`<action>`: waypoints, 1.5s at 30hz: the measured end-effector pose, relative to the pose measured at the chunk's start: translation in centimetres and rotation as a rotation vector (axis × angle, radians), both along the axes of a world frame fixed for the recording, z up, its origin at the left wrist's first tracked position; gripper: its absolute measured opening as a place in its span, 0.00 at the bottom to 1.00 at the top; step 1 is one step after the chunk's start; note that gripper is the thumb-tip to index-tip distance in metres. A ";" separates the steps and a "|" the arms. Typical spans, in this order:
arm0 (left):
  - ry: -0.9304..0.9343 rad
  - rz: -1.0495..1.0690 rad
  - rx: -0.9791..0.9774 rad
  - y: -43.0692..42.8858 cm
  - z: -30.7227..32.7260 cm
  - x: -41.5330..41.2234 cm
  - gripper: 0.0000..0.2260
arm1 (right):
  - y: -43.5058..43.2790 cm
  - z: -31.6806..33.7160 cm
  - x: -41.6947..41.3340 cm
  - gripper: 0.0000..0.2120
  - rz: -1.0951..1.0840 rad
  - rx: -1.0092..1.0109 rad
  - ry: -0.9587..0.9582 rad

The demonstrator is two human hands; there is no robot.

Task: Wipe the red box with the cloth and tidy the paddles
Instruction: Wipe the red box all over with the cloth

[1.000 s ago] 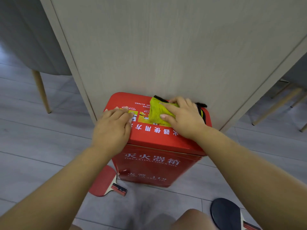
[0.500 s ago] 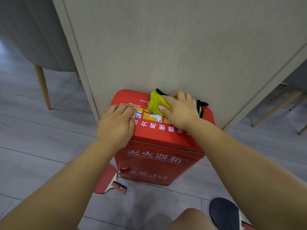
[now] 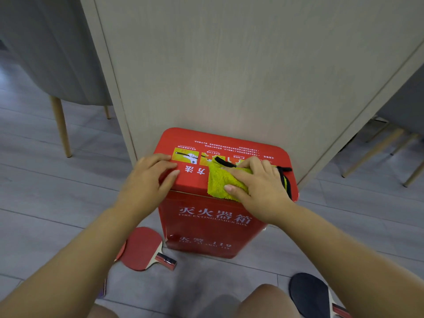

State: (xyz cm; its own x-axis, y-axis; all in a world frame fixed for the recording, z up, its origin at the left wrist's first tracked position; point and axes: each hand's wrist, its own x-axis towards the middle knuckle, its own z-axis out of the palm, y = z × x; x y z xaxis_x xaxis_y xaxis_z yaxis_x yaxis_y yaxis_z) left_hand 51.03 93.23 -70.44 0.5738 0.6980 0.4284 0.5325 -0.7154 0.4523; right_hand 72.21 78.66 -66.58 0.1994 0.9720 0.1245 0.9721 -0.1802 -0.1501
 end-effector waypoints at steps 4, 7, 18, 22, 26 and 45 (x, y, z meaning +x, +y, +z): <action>-0.024 0.014 -0.013 -0.5 -0.2 0.0 0.21 | 2.3 0.4 0.1 0.27 -0.028 -0.026 -0.016; -0.035 0.004 -0.027 -0.6 0.0 0.2 0.21 | 5.0 0.4 0.4 0.21 -0.061 -0.027 -0.029; -0.072 -0.021 -0.069 -0.1 -0.1 -0.1 0.20 | 12.5 0.3 1.4 0.23 -0.148 -0.034 -0.094; -0.070 -0.019 -0.108 -0.1 0.1 -0.1 0.16 | 12.2 0.8 1.1 0.23 -0.149 -0.068 -0.076; -0.048 -0.028 -0.108 -0.1 0.3 -0.3 0.14 | 10.6 1.4 -0.1 0.23 -0.141 -0.123 -0.068; -0.116 -0.003 0.069 -0.4 -0.3 -2.9 0.15 | 4.5 0.6 -2.9 0.35 0.077 -0.050 -0.082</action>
State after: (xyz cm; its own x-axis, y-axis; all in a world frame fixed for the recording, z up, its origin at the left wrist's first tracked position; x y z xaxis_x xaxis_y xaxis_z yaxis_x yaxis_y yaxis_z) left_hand 48.10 92.88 -70.78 0.5194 0.6629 0.5393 0.4772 -0.7485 0.4604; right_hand 69.35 83.18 -66.02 0.1154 0.9894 0.0882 0.9920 -0.1102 -0.0621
